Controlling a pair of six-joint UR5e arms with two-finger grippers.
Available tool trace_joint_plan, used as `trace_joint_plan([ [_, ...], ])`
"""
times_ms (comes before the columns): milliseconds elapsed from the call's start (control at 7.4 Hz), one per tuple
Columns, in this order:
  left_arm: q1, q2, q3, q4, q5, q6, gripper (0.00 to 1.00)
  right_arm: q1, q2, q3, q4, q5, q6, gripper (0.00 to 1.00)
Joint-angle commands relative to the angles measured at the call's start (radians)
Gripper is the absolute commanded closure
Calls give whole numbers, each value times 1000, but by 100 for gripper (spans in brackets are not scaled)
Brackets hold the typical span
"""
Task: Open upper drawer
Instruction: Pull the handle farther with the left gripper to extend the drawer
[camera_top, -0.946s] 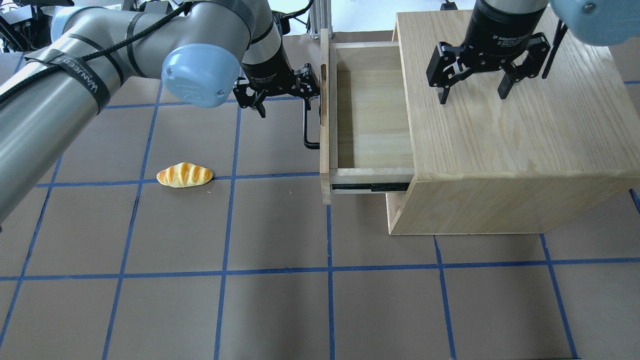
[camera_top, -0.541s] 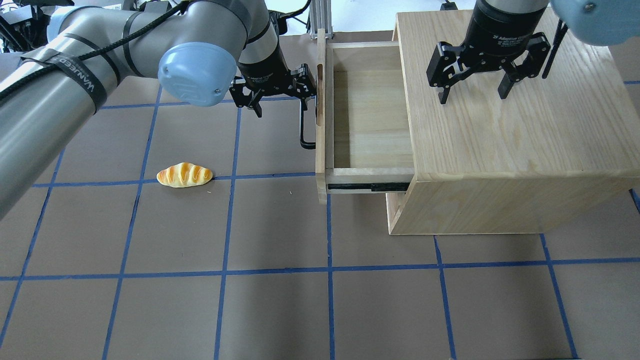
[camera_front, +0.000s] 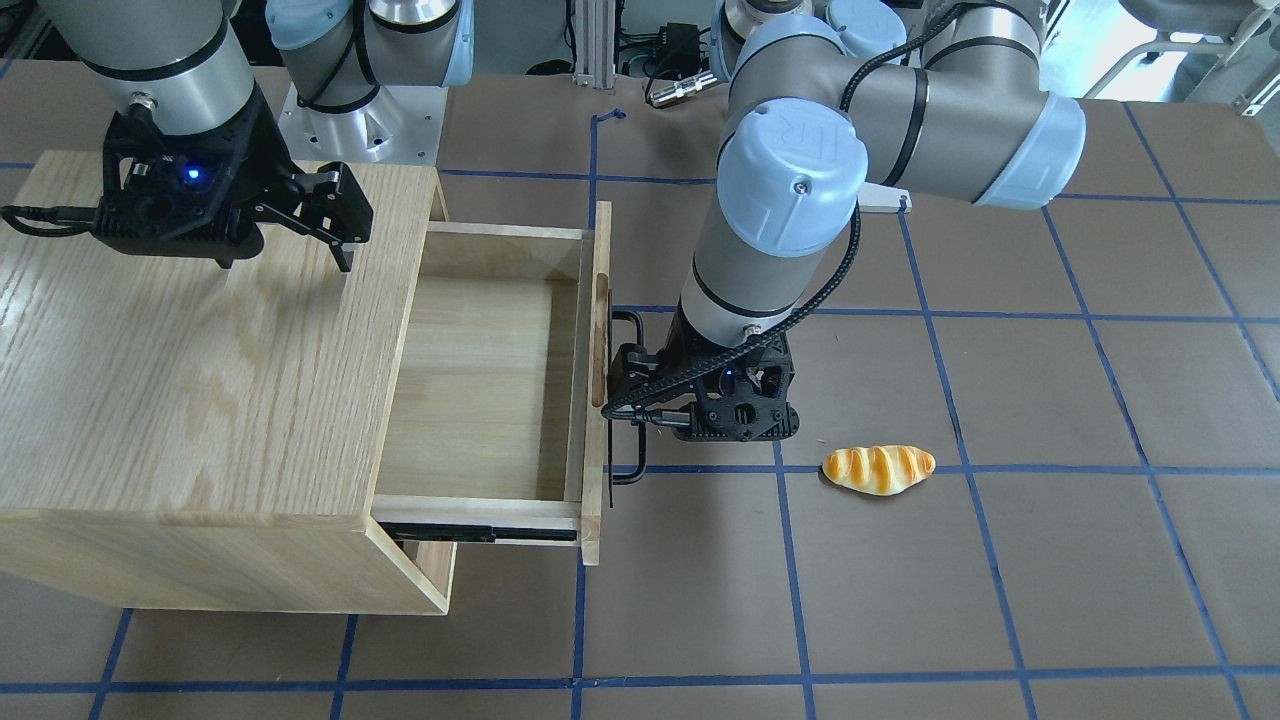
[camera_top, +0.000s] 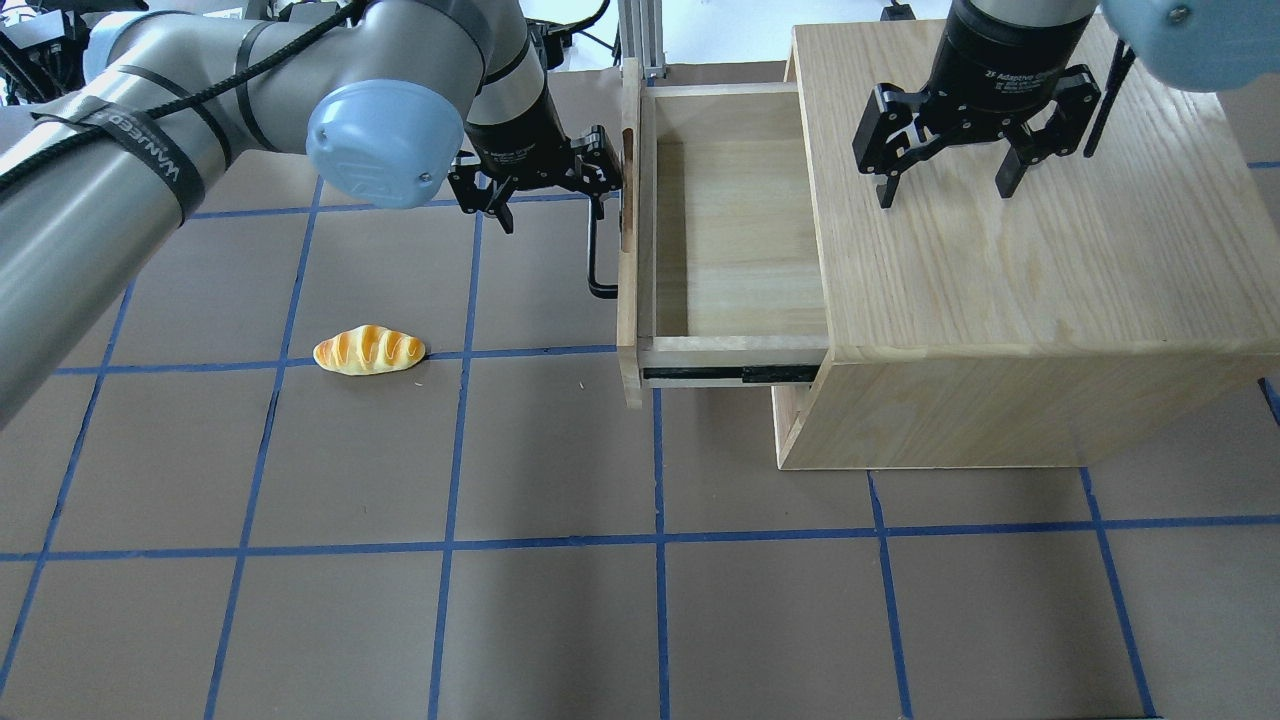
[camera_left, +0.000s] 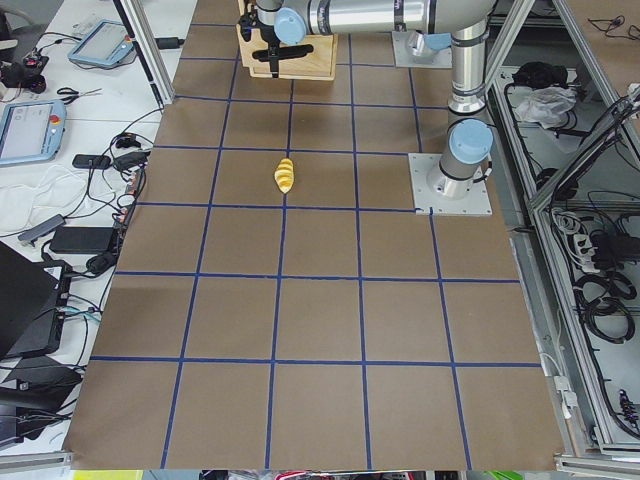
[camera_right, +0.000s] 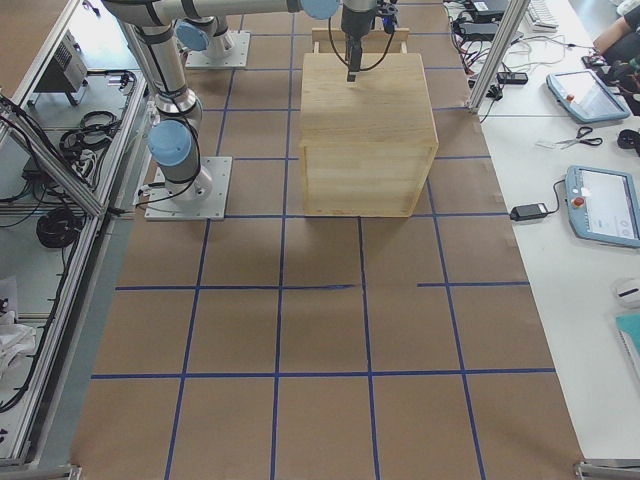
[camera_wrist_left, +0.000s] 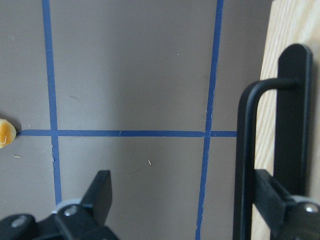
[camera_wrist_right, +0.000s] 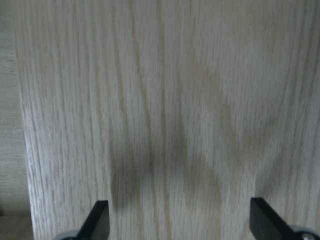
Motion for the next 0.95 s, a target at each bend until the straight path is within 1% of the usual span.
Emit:
trace_joint_plan([
  [0,14,0,1,-1,2,33,0,0,0,0,0,0,0,0],
  [405,21,6,-3,-10,0,41,0,0,0,0,0,0,-1,0],
  [811,18,36,8,-66,-4,24,0,0,0,0,0,0,0,0],
])
